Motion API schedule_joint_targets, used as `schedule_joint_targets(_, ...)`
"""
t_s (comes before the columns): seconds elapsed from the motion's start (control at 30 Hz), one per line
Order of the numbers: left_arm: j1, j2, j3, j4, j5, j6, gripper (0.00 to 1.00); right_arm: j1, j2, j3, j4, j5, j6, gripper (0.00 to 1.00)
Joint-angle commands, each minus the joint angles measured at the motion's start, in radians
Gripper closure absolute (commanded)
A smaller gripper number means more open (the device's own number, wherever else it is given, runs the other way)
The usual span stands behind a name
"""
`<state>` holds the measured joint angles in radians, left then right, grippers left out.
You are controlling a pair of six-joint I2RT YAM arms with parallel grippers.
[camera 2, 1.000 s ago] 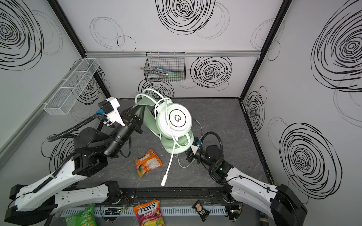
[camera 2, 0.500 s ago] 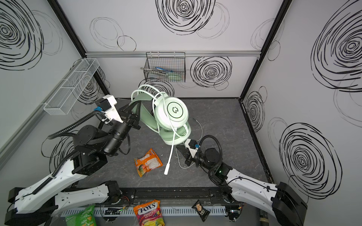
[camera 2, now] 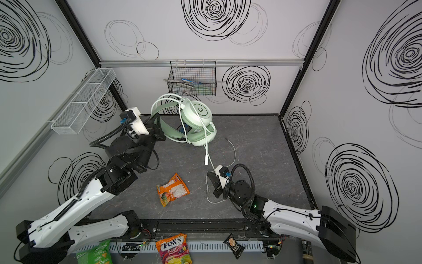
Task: Wrap the headphones
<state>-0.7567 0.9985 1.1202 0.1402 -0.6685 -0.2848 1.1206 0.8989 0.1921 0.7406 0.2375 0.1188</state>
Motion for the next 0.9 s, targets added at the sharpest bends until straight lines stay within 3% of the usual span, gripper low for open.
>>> schedule_joint_targets(0.0, 0.029, -0.010, 0.023, 0.187, -0.039, -0.184, 1.00, 0.033, 0.059, -0.001, -0.018, 0.093, 0.045, 1.00)
schedule_joint_targets(0.27, 0.063, 0.029, -0.022, 0.165, 0.000, -0.368, 1.00, 0.094, 0.288, 0.093, 0.022, 0.168, 0.087, 1.00)
schedule_joint_targets(0.6, 0.115, 0.101, -0.061, 0.202, -0.056, -0.299, 1.00, 0.213, 0.349, 0.152, 0.016, 0.186, 0.047, 1.00)
schedule_joint_targets(0.73, 0.096, 0.132, -0.086, 0.264, -0.155, -0.157, 1.00, 0.223, 0.317, 0.169, -0.035, 0.180, 0.045, 1.00)
schedule_joint_targets(0.87, 0.037, 0.177, -0.144, 0.435, -0.294, 0.137, 1.00, 0.224, 0.268, 0.207, -0.119, 0.166, 0.025, 1.00)
